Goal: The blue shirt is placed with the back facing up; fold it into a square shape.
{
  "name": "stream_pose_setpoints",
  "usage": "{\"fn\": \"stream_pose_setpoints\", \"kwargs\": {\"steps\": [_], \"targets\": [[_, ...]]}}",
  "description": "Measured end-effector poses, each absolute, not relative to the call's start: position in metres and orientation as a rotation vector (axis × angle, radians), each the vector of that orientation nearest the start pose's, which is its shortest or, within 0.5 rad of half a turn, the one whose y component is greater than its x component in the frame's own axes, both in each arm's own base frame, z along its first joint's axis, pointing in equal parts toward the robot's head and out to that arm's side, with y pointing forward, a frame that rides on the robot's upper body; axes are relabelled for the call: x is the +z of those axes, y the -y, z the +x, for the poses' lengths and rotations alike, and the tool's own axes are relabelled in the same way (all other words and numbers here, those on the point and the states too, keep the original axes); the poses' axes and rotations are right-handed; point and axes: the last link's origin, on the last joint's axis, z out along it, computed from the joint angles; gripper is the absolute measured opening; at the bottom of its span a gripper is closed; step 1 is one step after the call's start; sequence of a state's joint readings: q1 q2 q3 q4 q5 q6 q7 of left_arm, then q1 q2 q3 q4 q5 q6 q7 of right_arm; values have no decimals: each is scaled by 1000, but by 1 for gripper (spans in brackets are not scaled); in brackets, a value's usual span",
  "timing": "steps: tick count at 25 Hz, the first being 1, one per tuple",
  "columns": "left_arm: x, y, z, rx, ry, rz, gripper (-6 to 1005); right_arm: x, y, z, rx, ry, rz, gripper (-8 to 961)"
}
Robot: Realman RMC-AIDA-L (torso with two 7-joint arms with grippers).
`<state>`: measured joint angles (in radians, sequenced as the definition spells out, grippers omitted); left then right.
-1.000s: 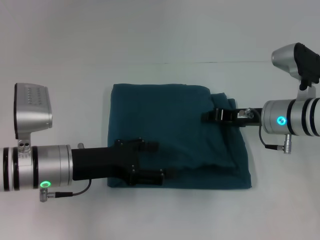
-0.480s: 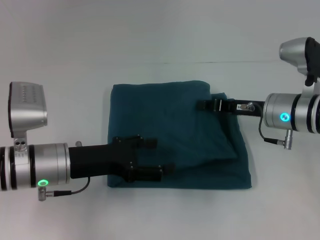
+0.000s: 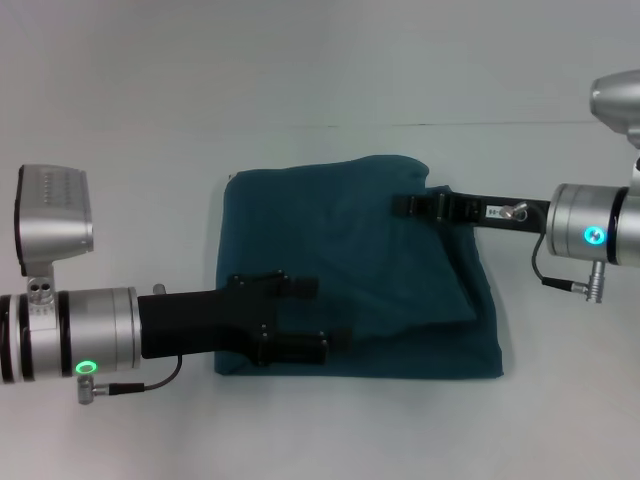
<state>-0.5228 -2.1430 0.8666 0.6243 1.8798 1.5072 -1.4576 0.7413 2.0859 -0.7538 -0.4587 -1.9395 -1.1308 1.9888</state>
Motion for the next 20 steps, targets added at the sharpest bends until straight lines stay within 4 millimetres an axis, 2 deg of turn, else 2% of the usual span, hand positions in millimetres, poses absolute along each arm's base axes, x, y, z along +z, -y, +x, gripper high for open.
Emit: {"fn": "stream_pose_setpoints", "kwargs": {"steps": [13,20], "targets": [[-41,-320,-232,-847,781,-2785,936,-16,-388,232,843,-1517,-2334,59],[-39,-320,-233,-867,806,-2765,936,-5,-381,245,841,-1549,-2302,61]]}}
